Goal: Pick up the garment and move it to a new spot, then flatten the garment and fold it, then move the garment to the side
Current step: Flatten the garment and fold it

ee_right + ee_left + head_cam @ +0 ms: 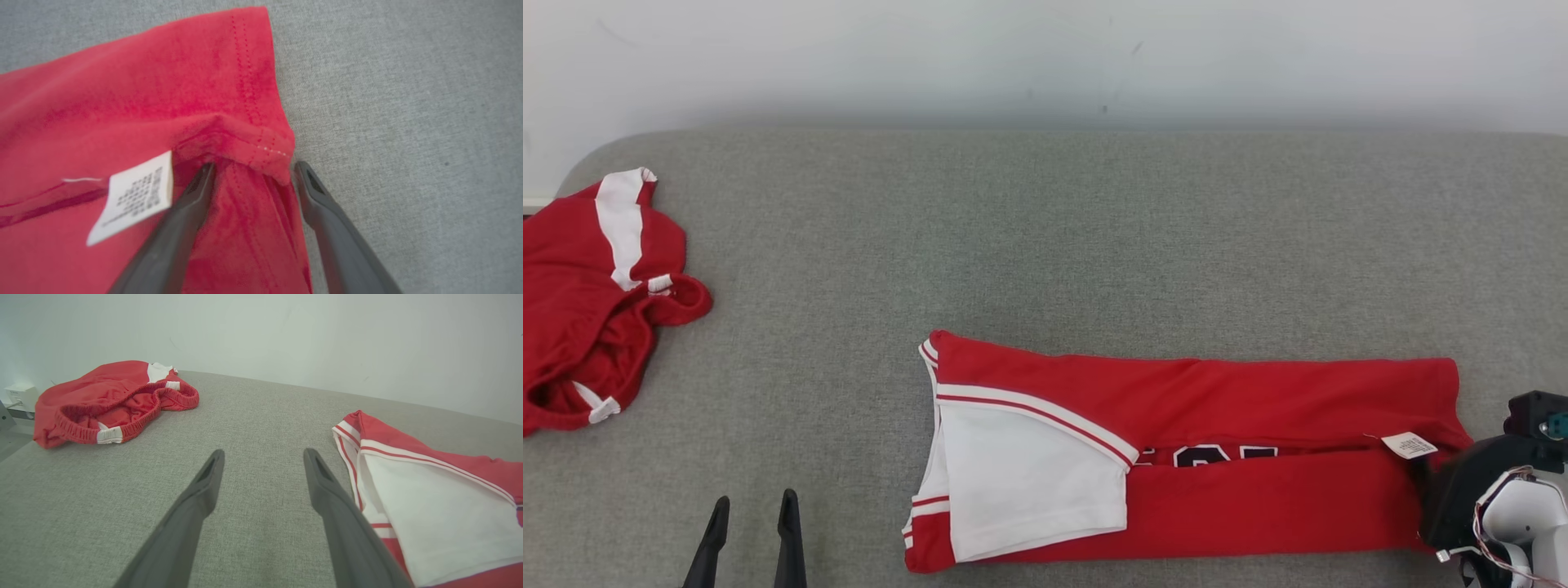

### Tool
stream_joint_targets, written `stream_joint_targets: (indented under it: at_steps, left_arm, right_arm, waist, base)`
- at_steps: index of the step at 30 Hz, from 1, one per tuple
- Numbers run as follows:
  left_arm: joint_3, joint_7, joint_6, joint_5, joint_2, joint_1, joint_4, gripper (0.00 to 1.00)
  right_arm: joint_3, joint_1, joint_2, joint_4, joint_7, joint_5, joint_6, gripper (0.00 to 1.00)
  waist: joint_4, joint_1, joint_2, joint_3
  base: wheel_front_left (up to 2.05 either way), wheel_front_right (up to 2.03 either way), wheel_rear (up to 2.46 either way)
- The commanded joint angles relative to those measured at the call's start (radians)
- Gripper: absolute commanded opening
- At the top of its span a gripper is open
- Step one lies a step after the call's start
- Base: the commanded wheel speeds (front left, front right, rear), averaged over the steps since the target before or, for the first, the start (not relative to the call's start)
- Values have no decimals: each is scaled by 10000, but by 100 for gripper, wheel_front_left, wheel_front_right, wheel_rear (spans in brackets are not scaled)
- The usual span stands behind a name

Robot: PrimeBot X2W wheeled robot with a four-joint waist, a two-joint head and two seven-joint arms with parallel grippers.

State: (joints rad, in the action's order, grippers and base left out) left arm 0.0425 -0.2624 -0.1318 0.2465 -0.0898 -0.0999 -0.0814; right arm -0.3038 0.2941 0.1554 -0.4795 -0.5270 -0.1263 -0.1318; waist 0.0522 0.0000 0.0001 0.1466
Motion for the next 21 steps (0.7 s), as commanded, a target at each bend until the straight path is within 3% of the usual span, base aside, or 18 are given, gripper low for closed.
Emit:
stream_joint_targets:
  at_steps: [1, 14, 21]
  left_arm:
    - [30, -32, 22, 58, -54, -80, -26, 100]
    - [39, -32, 22, 93, -52, -207, -20, 100]
    - [-140, -32, 22, 147, -154, -9, -77, 100]
  right_arm:
    - [36, -293, -26, 75, -80, -75, 20, 100]
    - [-130, -750, 30, 2245, -135, -372, 20, 100]
    - [-458, -410, -247, 2077, -82, -10, 20, 100]
  waist:
    - [-98, 0, -1, -103]
    - [-287, 0, -1, -259]
    - [-63, 0, -1, -52]
  base:
    - [0, 0, 0]
    - [0, 0, 0]
    - [0, 0, 0]
